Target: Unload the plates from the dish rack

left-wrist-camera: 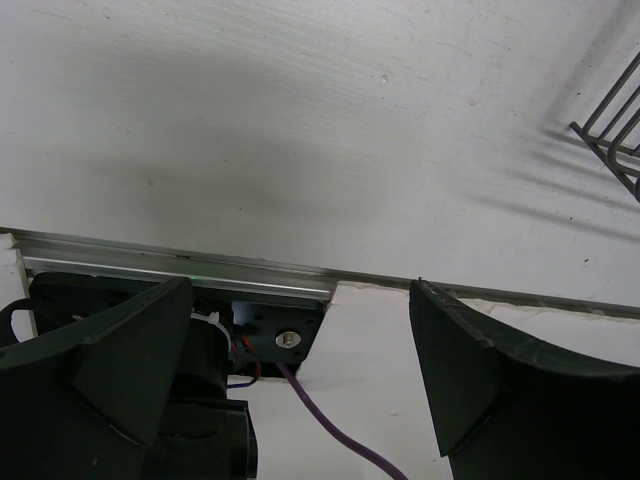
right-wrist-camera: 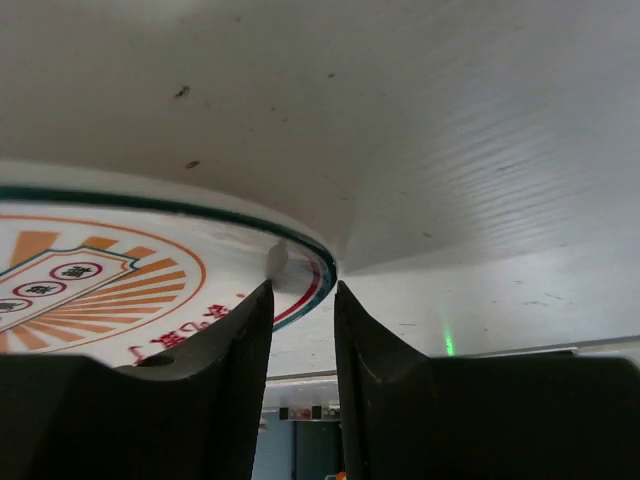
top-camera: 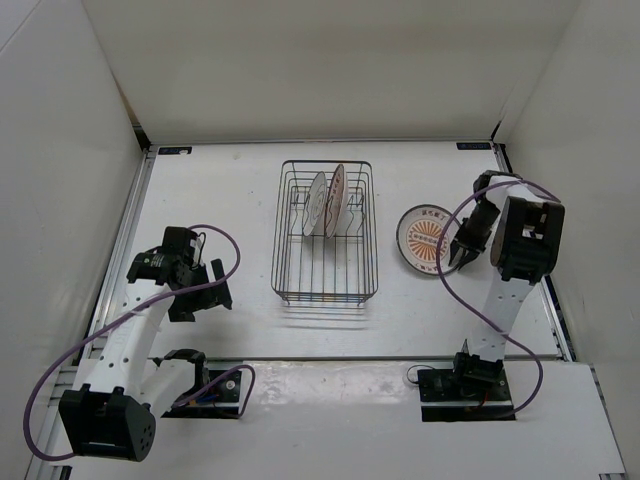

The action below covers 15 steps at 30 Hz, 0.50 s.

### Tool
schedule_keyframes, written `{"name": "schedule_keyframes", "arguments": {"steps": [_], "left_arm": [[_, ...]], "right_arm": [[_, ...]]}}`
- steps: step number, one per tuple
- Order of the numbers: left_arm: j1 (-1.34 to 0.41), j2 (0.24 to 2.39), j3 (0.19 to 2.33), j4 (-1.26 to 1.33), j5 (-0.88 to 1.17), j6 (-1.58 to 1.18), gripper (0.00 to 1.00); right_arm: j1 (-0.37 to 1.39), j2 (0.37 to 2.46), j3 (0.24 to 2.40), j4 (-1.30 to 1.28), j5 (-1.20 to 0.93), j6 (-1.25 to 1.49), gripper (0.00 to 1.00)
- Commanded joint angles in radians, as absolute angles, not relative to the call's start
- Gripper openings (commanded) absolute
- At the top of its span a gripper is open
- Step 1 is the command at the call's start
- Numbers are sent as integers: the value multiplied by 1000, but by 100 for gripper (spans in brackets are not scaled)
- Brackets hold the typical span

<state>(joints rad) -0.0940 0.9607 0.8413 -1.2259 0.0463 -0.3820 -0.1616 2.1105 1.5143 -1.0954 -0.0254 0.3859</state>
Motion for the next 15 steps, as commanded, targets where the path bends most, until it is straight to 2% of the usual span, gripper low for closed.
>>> {"name": "schedule_keyframes", "arguments": {"steps": [1, 9, 12, 15], "left_arm": [[-97, 959, 842, -1220, 64, -380, 100], [-97, 951, 839, -1216, 64, -382, 100], [-94, 950, 838, -1216, 63, -380, 100], [-97, 956, 836, -1215, 64, -380, 100]], "right_arm": [[-167, 2144, 1581, -1144, 87, 377, 34], [-160, 2119, 1799, -1196, 51, 354, 36], [-150, 2048, 1856, -1169, -53, 370, 41], [-107, 1950, 1865, -1012, -220, 405, 45]]}}
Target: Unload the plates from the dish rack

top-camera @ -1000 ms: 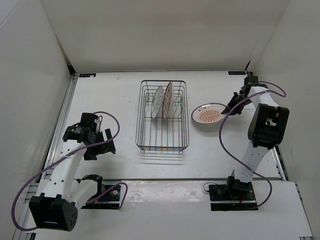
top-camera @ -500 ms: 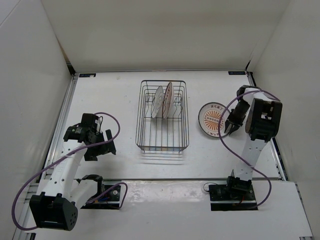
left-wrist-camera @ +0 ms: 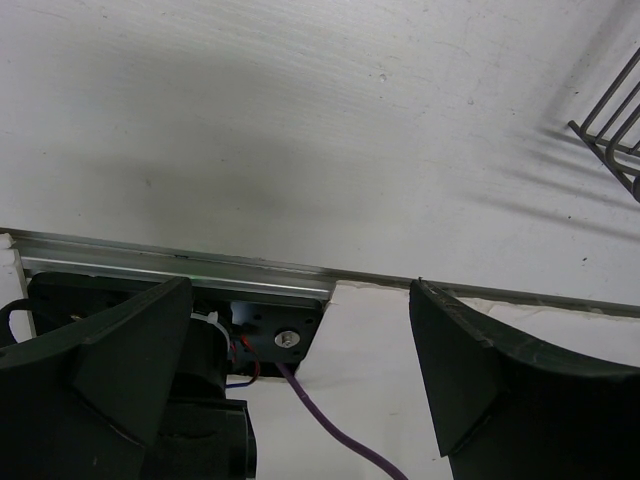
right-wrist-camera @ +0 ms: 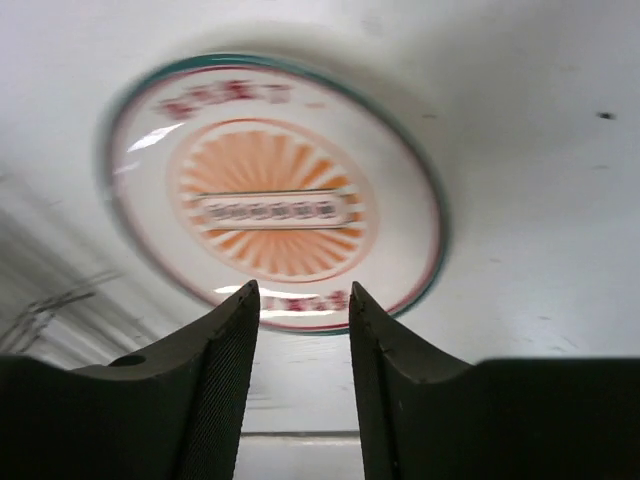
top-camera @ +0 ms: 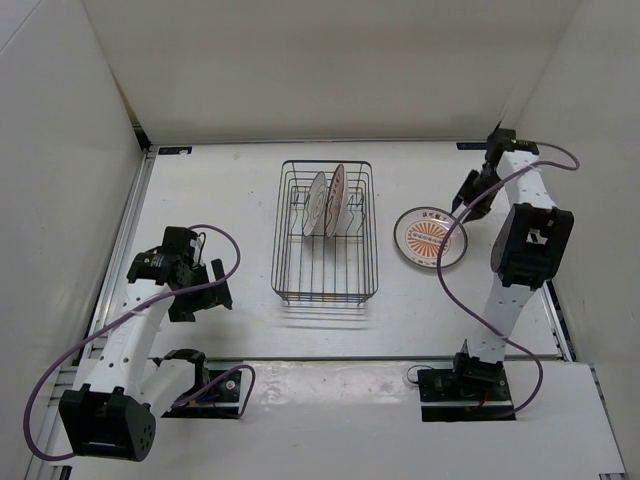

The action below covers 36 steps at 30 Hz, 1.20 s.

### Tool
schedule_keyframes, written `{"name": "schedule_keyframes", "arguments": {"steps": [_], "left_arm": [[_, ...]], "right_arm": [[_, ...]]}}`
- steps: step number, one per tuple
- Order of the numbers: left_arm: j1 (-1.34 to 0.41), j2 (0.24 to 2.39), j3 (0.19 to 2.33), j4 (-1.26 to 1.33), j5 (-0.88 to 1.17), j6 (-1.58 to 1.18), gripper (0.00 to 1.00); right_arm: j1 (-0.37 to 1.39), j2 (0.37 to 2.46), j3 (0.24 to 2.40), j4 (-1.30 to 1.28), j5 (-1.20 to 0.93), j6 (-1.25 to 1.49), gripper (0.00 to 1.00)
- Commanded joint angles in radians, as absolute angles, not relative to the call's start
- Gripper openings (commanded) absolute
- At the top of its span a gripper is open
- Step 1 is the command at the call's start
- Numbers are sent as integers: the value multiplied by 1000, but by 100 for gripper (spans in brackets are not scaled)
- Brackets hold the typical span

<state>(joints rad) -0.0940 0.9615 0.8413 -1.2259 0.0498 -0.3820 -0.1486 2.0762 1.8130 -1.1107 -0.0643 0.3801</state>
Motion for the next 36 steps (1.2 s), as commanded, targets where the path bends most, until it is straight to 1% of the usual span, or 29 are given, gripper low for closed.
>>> {"name": "schedule_keyframes", "arguments": {"steps": [1, 2, 3, 4, 6, 8, 13, 14, 16, 17, 18, 23, 26, 29, 31, 33, 34, 36], "left_arm": [[-95, 953, 838, -1218, 64, -382, 100], [-95, 953, 835, -1215, 69, -383, 100], [-94, 956, 833, -1216, 69, -383, 100], [-94, 956, 830, -1210, 72, -383, 100], [-94, 959, 830, -1204, 78, -385, 100], [-95, 960, 824, -1203, 84, -390, 100], [-94, 957, 827, -1203, 87, -391, 100], [-95, 954, 828, -1207, 83, -388, 100], [-94, 950, 827, -1216, 78, -387, 100], [-95, 945, 819, -1213, 74, -385, 100], [-94, 940, 815, -1215, 72, -384, 100], [-94, 925, 810, -1229, 55, -377, 100], [-95, 917, 808, -1233, 48, -374, 100], [-97, 914, 810, -1242, 40, -370, 100], [-97, 916, 811, -1243, 38, -370, 100], [-97, 917, 811, -1244, 38, -371, 100], [-95, 919, 813, -1240, 41, -373, 100], [-95, 920, 811, -1241, 41, -371, 100]], "right_arm": [[-54, 1941, 1870, -997, -242, 411, 45], [-28, 1924, 1941, -989, -262, 416, 48], [-2, 1931, 1986, -1002, -255, 416, 48], [108, 1942, 2093, -1014, -247, 407, 48], [173, 2017, 2326, -1066, -198, 397, 49], [292, 2086, 2422, -1083, -125, 393, 49], [455, 2069, 2280, -1011, -65, 358, 49], [509, 2075, 2278, -1005, -58, 345, 49], [537, 2110, 2305, -1023, -20, 315, 50], [544, 2124, 2328, -1081, -9, 308, 50], [570, 2147, 2350, -1094, 56, 311, 50], [617, 2167, 2315, -1112, 113, 294, 50], [632, 2178, 2329, -1097, 123, 295, 50], [641, 2168, 2391, -1048, 92, 295, 50], [638, 2119, 2411, -990, 124, 299, 50], [637, 2065, 2395, -928, 161, 305, 53], [634, 2033, 2381, -895, 222, 302, 53], [634, 2002, 2381, -874, 274, 285, 55]]}}
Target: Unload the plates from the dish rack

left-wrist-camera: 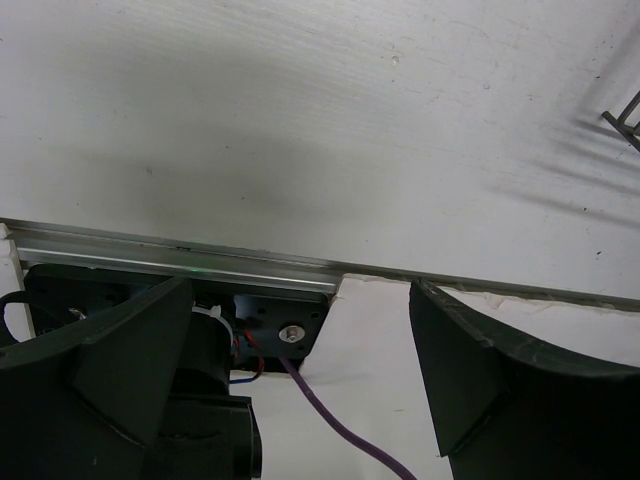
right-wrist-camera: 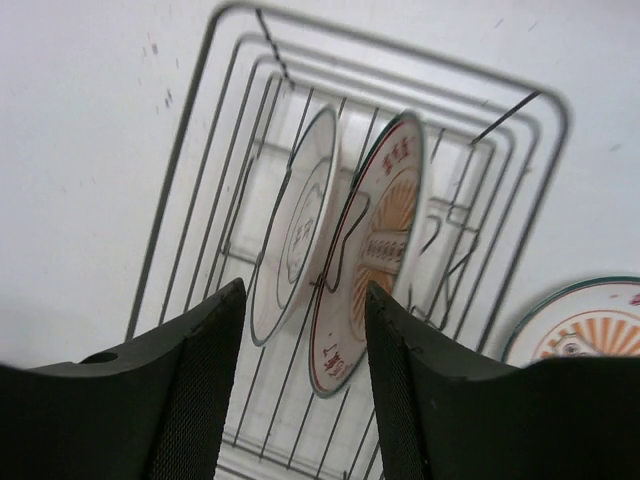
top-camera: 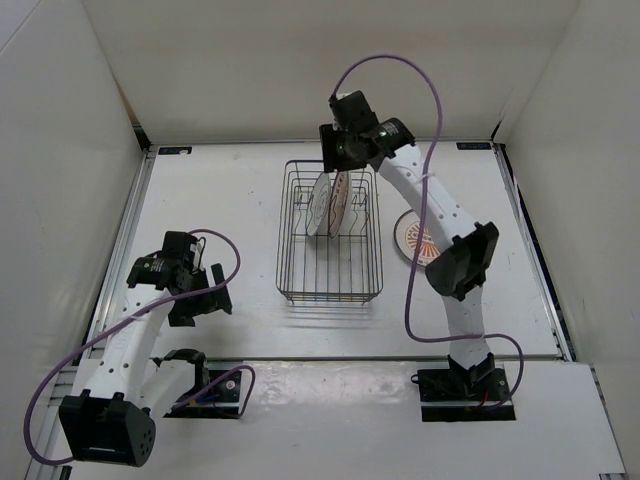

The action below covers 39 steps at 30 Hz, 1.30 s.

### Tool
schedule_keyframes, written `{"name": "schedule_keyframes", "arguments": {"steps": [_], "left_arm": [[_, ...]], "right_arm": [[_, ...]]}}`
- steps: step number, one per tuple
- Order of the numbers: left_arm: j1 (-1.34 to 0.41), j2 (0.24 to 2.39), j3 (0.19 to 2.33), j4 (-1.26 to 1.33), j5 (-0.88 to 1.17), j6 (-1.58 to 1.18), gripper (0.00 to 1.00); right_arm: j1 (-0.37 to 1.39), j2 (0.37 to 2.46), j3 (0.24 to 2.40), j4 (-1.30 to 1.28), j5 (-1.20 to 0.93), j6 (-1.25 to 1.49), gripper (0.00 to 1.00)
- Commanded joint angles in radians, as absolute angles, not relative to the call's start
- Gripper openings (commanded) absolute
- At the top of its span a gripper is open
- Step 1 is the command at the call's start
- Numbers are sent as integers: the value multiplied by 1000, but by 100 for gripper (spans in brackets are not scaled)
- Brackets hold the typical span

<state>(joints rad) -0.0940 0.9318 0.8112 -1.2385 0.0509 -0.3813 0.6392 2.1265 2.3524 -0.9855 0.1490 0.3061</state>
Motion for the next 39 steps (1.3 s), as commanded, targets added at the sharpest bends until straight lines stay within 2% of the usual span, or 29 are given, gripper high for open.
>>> {"name": "schedule_keyframes", "arguments": {"steps": [1, 6, 11, 19, 22, 25, 26, 29, 32, 35, 39], "left_arm": [[-95, 922, 811, -1239, 44, -371, 100], [-97, 931, 810, -1226, 60, -380, 100], [-97, 931, 808, -1229, 55, -383, 100], [-95, 928, 810, -1235, 46, -371, 100], [-95, 925, 811, -1241, 45, -367, 100], [-95, 925, 813, -1249, 40, -367, 100], [-97, 922, 813, -1253, 37, -367, 100], [-95, 920, 811, -1258, 32, -365, 100], [-95, 920, 807, -1256, 31, -368, 100], [-95, 925, 805, -1250, 38, -370, 100], [-97, 933, 801, -1246, 55, -374, 100]], "right_arm": [[634, 1994, 2382, -876, 290, 278, 55], [630, 2005, 2269, -1013, 310, 282, 58], [629, 2095, 2295, -1152, 278, 311, 59], [626, 2198, 2312, -1131, 250, 328, 59], [618, 2238, 2339, -1121, 250, 333, 55], [614, 2256, 2370, -1112, 250, 336, 41], [615, 2256, 2373, -1108, 259, 336, 31], [609, 2235, 2381, -1104, 291, 338, 14], [611, 2197, 2385, -1100, 316, 321, 5], [614, 2165, 2417, -1088, 340, 316, 0], [615, 2103, 2445, -1077, 409, 322, 0]]}}
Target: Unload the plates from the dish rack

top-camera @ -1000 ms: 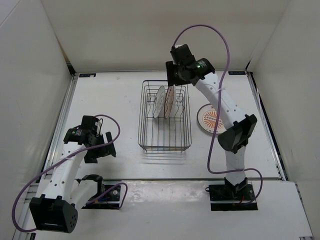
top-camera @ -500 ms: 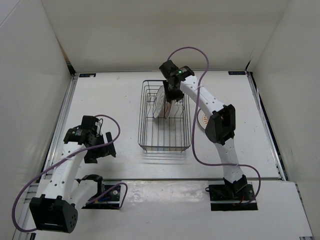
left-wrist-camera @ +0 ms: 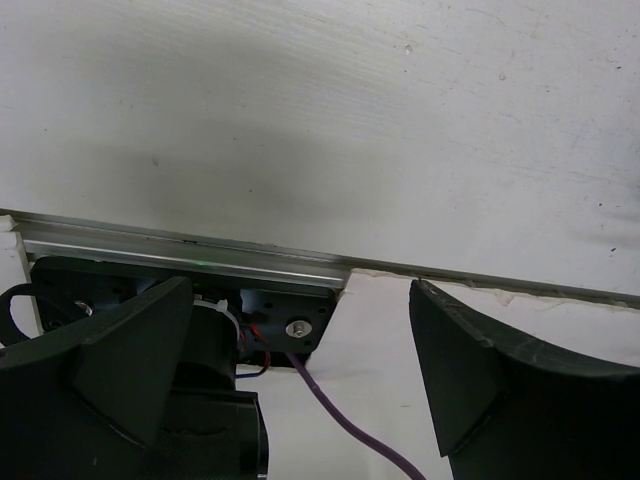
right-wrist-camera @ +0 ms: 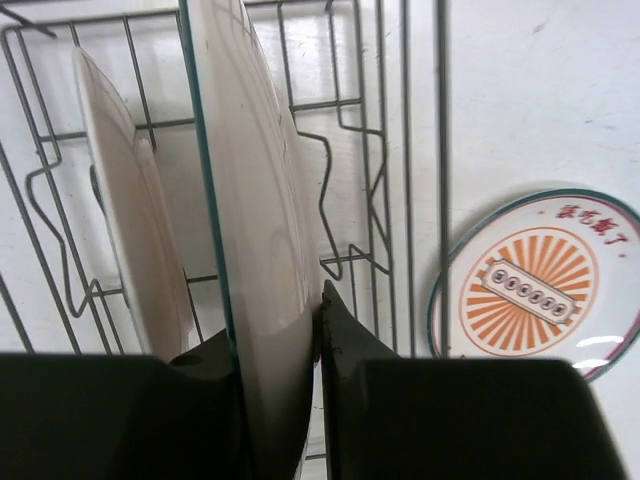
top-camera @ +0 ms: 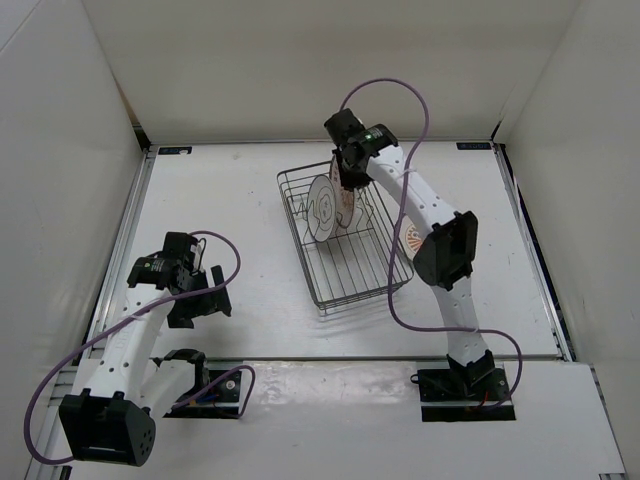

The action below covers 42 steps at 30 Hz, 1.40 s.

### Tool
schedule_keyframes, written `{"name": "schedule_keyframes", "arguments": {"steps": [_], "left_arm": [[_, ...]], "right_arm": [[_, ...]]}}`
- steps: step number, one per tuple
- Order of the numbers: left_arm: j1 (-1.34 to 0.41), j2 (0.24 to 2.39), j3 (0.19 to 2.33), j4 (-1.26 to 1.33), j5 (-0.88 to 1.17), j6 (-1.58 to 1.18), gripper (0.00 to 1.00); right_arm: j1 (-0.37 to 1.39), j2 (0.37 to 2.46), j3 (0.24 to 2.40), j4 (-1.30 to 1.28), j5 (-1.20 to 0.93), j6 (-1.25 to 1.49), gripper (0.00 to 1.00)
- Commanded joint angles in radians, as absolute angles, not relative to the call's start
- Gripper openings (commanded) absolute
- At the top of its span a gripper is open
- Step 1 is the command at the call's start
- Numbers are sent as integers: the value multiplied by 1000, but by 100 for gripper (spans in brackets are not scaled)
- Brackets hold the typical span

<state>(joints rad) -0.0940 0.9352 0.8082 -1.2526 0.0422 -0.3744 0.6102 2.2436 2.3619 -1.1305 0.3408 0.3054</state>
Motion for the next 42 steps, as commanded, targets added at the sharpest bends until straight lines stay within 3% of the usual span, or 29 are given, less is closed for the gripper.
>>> {"name": "schedule_keyframes", "arguments": {"steps": [1, 10, 13, 14, 18, 21, 24, 31, 42], "left_arm": [[-95, 934, 799, -1246, 57, -373, 100], [-97, 934, 804, -1249, 55, -371, 100], [-95, 937, 804, -1253, 55, -370, 100], [-97, 934, 804, -1252, 57, -373, 100], [-100, 928, 801, -1249, 52, -373, 100], [-103, 922, 793, -1249, 49, -373, 100], [-103, 919, 788, -1243, 48, -374, 100], [-103, 923, 787, -1239, 46, -370, 100], [-100, 931, 785, -1243, 38, -368, 100]], "right_arm": [[617, 2094, 2445, -1063, 420, 319, 0], [528, 1846, 2375, -997, 627, 391, 0], [333, 1729, 2264, -1015, 455, 544, 0], [193, 1659, 2172, -987, 352, 575, 0], [-19, 1548, 1756, -864, 9, 572, 0], [-122, 1513, 1655, -839, -145, 571, 0], [-150, 1476, 1424, -718, -315, 563, 0], [-167, 1486, 1232, -549, -410, 575, 0], [-181, 1687, 1293, -571, -456, 477, 0]]}}
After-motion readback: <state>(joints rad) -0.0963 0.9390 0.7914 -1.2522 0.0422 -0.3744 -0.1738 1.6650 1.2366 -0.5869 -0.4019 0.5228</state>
